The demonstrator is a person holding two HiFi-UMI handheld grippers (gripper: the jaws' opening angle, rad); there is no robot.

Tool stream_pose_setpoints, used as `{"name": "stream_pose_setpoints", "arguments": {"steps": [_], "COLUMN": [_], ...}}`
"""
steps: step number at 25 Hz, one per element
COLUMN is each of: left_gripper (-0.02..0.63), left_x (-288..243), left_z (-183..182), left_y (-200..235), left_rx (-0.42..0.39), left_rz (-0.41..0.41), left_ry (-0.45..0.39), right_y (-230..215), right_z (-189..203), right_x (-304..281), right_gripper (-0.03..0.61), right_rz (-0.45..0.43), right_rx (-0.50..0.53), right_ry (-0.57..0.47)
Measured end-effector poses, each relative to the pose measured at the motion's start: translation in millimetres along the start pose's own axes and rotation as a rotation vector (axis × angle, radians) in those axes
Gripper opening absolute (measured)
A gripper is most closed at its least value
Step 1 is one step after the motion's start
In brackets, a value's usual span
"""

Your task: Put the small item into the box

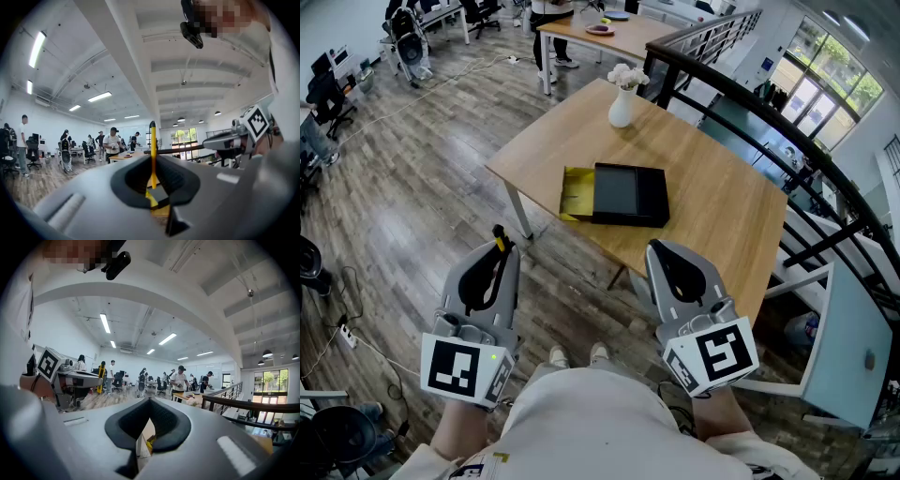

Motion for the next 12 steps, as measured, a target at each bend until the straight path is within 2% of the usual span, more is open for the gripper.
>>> {"name": "stream_pose_setpoints", "arguments": {"steps": [6,12], "left_gripper": [0.023,0.023], "left_x": [2,-3], "left_z": [-1,-2], "left_y": [-2,-9], "left_rx": [0.002,-0.011], "left_rz": [0.004,0.004], "left_ry": [0.003,0.006], "right_y": [-5,-12], "right_z": [1,7], "right_x": [7,7], "right_gripper": [-0.002,0.0], "right_rz": [0.03,0.025], "right_rx": [-0.058,-0.066], "right_ry": [-0.061,-0.035]}}
Point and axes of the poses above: the fingertips, and each gripper's own axes: x backward along the fingers, y to its left, z out of its underside, the point moved 6 cm from there along x, backward along the fingers, and after that the axes turned 15 degrees about -z, right-handed, at the moved point
